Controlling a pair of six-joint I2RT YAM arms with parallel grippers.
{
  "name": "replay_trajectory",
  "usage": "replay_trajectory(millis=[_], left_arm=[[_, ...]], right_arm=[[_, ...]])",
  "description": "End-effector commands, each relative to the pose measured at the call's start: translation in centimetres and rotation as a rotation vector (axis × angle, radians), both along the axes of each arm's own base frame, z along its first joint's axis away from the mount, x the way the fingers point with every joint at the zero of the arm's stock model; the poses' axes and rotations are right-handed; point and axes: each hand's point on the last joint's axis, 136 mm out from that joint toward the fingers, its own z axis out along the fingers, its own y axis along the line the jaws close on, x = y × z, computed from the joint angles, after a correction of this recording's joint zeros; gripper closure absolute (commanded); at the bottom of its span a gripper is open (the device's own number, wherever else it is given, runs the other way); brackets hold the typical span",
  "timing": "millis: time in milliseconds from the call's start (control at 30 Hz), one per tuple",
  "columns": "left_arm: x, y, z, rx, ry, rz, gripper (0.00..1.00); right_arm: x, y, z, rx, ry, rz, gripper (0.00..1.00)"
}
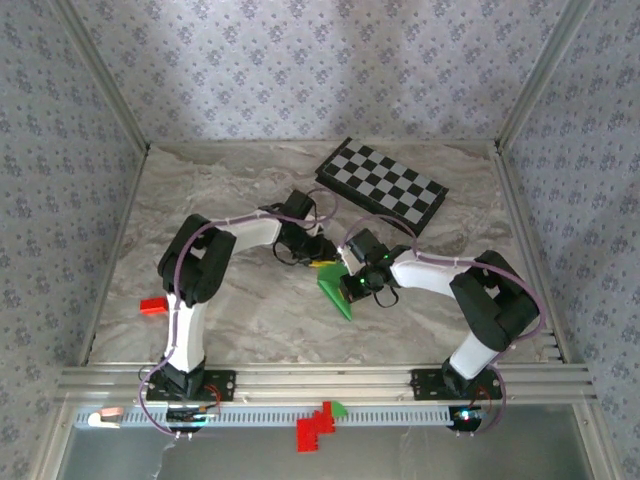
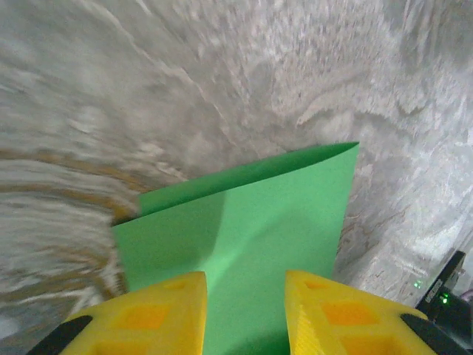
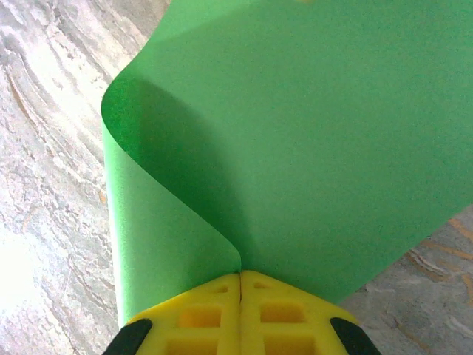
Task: Fold a paper plane with a square sheet of paper (pick it up from the middle)
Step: Third fold the triangle at the center of the table.
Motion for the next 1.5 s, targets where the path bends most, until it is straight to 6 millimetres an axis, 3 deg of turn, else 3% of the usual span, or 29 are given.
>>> replay_trajectory(millis=[0, 133, 200, 367, 500, 833, 1100, 1467], left_arm=[[1.0, 1.4, 3.5, -0.01, -0.076, 0.051, 0.67], [-1.0, 2.7, 4.2, -0.021, -0.088, 0.095, 0.75], [-3.3, 2.7, 3.9, -0.034, -0.077, 0.098, 0.82], [-9.3, -0.6, 3.9, -0.118, -0.047, 0.071, 0.93], [-11.9, -2.6, 3.8, -0.169, -0.046, 0.079, 0.98], [-13.6, -4.3, 3.6, -0.22, -0.047, 0.13, 1.0], [-14.6, -5.2, 2.3, -0.23, -0.011, 0.129, 1.0], [-15.2, -3.9, -0.7, -0.129, 0.025, 0.151, 1.0]], right_arm=[[-1.1, -2.2, -2.5, -0.089, 0.068, -0.044, 0.97], [-0.7, -2.2, -2.5, -0.086, 0.068, -0.047, 0.97], [-0.6, -2.2, -2.5, -0.087, 0.07, -0.045, 0.97], [-0.8, -2.4, -2.7, -0.097, 0.078, -0.042, 0.97], [-0.8, -2.8, -2.8, -0.104, 0.078, -0.042, 0.97], [-1.0, -2.9, -3.0, -0.103, 0.078, -0.03, 0.97], [-1.0, -2.9, -3.2, -0.108, 0.082, -0.031, 0.97], [-1.1, -3.0, -3.5, -0.118, 0.085, -0.027, 0.97]])
